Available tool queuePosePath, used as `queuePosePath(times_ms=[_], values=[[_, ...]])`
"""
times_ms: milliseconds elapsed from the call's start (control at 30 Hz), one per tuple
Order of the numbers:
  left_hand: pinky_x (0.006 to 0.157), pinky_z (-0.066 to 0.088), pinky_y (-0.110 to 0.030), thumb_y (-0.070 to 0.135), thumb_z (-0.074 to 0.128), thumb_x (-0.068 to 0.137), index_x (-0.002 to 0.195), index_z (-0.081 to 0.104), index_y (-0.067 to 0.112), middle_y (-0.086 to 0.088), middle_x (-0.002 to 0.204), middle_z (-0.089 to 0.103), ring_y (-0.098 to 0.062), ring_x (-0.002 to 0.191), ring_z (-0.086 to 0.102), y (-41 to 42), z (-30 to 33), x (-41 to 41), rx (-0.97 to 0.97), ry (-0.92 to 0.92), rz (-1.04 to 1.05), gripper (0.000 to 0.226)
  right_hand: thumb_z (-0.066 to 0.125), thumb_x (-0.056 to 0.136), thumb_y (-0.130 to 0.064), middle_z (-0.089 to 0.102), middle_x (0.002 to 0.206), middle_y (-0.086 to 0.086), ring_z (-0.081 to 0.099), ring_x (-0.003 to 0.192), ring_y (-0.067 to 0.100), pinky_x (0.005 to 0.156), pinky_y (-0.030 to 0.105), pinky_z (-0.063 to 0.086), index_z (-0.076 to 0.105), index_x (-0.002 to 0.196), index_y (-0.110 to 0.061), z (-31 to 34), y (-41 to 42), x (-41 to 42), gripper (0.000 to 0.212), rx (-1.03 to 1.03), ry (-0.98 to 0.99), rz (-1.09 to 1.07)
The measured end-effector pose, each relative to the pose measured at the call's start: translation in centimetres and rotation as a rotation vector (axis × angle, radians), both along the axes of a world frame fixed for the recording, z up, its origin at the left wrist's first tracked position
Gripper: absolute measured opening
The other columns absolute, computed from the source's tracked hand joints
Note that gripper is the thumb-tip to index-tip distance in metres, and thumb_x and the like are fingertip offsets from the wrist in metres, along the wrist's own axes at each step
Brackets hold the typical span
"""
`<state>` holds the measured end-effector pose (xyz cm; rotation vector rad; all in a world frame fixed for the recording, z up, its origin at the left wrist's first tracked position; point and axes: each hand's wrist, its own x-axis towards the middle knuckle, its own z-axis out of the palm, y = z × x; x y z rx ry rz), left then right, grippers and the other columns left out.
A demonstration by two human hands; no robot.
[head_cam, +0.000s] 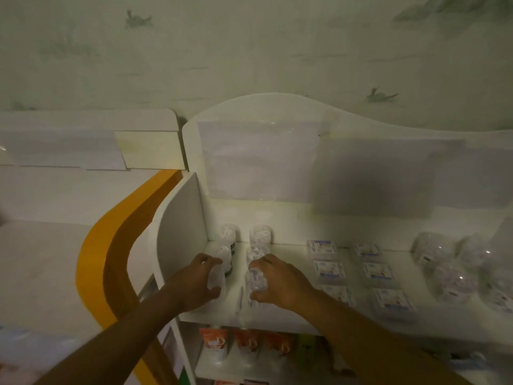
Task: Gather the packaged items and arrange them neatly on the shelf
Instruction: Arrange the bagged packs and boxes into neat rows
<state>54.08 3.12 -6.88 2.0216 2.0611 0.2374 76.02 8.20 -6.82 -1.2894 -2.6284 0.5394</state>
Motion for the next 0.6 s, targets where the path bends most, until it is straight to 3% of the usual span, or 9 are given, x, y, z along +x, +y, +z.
queuePosePath(times_ms=[200,600], values=[[0.098,0.045,-0.024,0.047,0.062,0.087,0.145,0.031,0.037,-0.001,0.15,0.027,-0.019,0.123,0.047,-0.19,0.1,-0.12,0.005,0.044,-0.006,0.067,0.071,0.08,-0.051,0.033,0.143,-0.002,0.052,0.121,0.024,0.095,0.032,0.045,0.042,0.141,-0.03,-0.52,0.05,-0.1,0.072,0.016,0.019,-0.024],[0.103,0.042,-0.028,0.045,0.062,0.087,0.146,0.027,0.034,0.004,0.152,0.032,-0.017,0.13,0.043,-0.71,0.4,0.4,0.032,0.059,-0.032,0.069,0.068,0.082,-0.053,0.034,0.145,-0.001,0.048,0.125,0.023,0.097,0.035,0.045,0.038,0.143,-0.033,-0.4,-0.05,0.02,0.071,0.011,-0.01,-0.024]])
